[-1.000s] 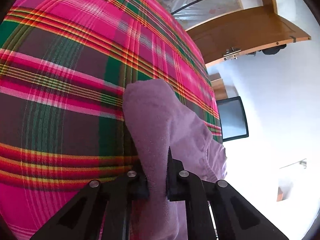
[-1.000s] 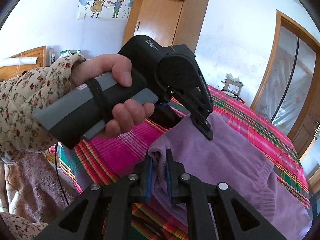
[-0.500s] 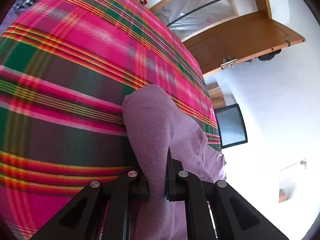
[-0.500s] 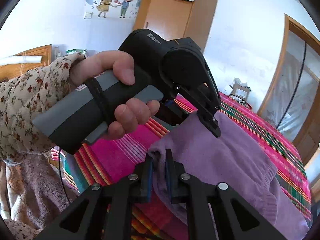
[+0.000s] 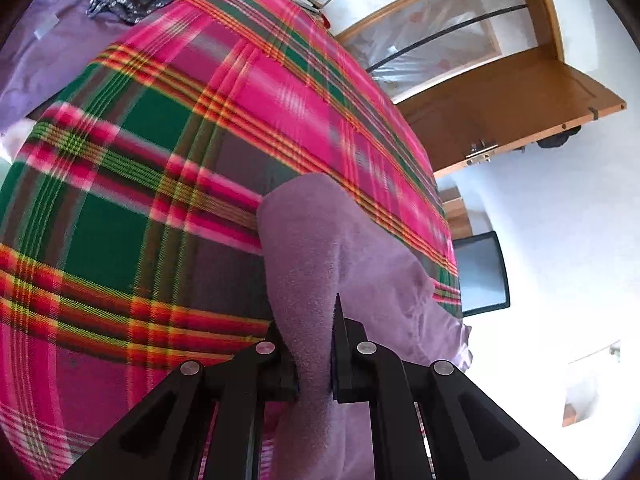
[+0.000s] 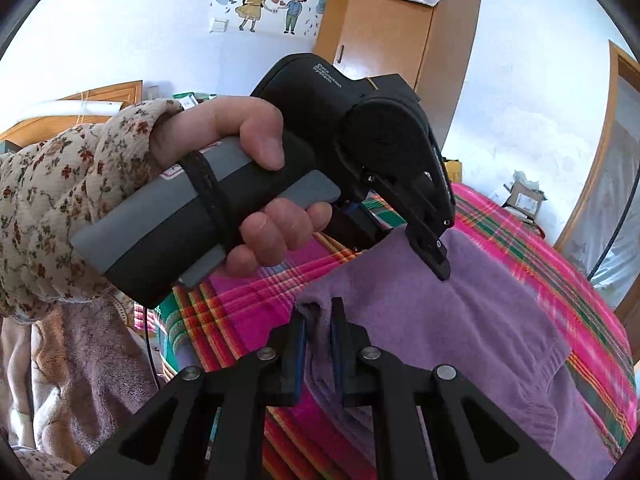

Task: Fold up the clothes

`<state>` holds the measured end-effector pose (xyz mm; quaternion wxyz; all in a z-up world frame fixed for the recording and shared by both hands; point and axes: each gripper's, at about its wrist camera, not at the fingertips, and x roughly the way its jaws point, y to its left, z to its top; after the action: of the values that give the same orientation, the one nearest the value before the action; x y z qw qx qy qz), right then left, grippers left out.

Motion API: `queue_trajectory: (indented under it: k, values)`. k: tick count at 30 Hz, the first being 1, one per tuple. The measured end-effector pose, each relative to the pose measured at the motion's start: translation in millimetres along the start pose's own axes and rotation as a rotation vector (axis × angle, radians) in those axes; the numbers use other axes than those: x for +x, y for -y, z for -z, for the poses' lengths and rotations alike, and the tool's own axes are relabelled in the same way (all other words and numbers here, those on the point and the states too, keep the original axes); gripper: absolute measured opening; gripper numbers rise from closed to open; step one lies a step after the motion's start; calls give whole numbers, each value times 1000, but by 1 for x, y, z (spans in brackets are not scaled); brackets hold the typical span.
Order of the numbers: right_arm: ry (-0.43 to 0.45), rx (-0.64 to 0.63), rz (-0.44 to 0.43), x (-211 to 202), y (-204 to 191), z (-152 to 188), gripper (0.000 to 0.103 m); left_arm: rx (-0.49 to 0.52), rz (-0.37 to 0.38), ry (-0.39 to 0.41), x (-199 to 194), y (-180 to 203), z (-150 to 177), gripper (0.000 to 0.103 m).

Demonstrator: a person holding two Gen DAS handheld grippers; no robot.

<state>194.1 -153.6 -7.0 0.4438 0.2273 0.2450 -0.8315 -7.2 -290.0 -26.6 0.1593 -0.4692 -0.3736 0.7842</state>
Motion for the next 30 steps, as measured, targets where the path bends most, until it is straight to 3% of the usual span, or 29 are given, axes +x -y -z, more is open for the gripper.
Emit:
queue_trajectory:
  k: [5,6,11,16,25,30]
  values:
    - [-42,21,-24,5,14,5,13,4,-16,-11,4,-3,3,12]
    - [-50,24,-31,7,14,8,16,12,-29,-8,4,-3,3,19]
    - [-71,34,-55,9,17,12,23,41,-93,-1,-1,4,8,26]
    - [-52,78,-59,-8,34,16,32,74,-164,8,-10,14,15,27]
    - [-19,215,-1,-59,94,31,36,63,-237,97,-34,35,31,27]
    - [8,327,84,-91,135,41,36,105,-295,135,-41,54,44,27]
